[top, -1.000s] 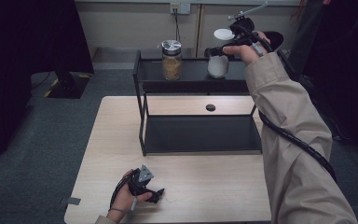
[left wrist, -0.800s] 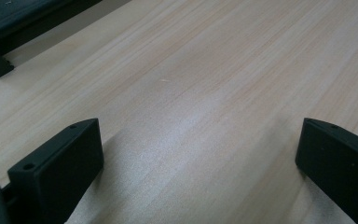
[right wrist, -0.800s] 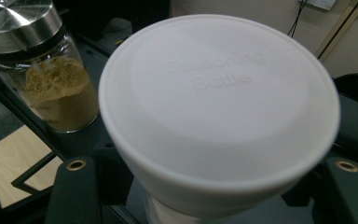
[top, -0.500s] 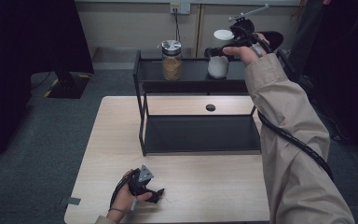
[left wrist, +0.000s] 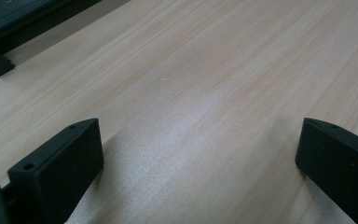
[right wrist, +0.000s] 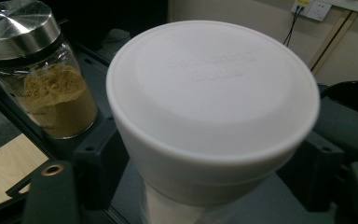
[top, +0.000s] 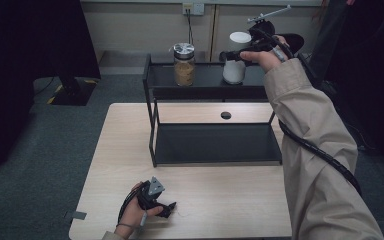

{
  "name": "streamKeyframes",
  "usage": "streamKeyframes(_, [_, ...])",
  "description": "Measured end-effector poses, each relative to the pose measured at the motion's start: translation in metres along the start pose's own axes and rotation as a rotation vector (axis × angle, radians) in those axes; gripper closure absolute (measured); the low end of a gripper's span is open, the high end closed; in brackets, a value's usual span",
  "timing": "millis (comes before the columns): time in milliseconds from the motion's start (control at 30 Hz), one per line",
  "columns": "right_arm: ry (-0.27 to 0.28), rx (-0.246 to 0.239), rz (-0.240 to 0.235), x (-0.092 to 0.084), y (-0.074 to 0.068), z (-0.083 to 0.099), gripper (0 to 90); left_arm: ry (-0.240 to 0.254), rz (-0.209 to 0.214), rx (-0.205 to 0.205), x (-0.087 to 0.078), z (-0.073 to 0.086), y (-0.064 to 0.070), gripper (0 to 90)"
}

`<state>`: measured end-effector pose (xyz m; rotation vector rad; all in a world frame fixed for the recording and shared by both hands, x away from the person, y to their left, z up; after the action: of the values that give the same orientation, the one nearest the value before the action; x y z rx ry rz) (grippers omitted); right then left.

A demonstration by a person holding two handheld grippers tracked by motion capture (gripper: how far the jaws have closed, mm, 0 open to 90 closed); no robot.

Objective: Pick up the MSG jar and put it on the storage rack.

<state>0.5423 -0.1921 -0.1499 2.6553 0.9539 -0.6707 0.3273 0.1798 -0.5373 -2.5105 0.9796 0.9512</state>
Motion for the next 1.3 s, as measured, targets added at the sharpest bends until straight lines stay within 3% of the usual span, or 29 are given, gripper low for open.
streamKeyframes(300, [-0.013, -0.024, 0.001, -0.013, 0.002, 0.015, 0.0, 0.001, 0.0, -0.001, 0.0, 0.0, 0.0, 0.0])
streamKeyframes(767, [0.006, -0.067, -0.064, -0.04, -0.004, 0.058, 0.0, 0.001, -0.001, -0.001, 0.0, 0.0, 0.0, 0.0])
streamKeyframes(1000, [0.022, -0.084, -0.109, -0.054, -0.012, 0.091, 0.0, 0.001, 0.0, -0.001, 0.0, 0.0, 0.0, 0.0])
streamKeyframes(1300, [0.03, -0.047, -0.138, -0.061, -0.014, 0.145, 0.0, 0.001, 0.0, -0.002, 0.0, 0.0, 0.0, 0.0])
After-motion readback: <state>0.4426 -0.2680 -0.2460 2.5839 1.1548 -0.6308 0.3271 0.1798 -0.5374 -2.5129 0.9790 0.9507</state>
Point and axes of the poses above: each handheld gripper's, and its own axes: x roughly forward along the jaws, z roughly out of its underside, y roughly to its right, the point moved 10 cm from there along x, roughly forward along the jaws
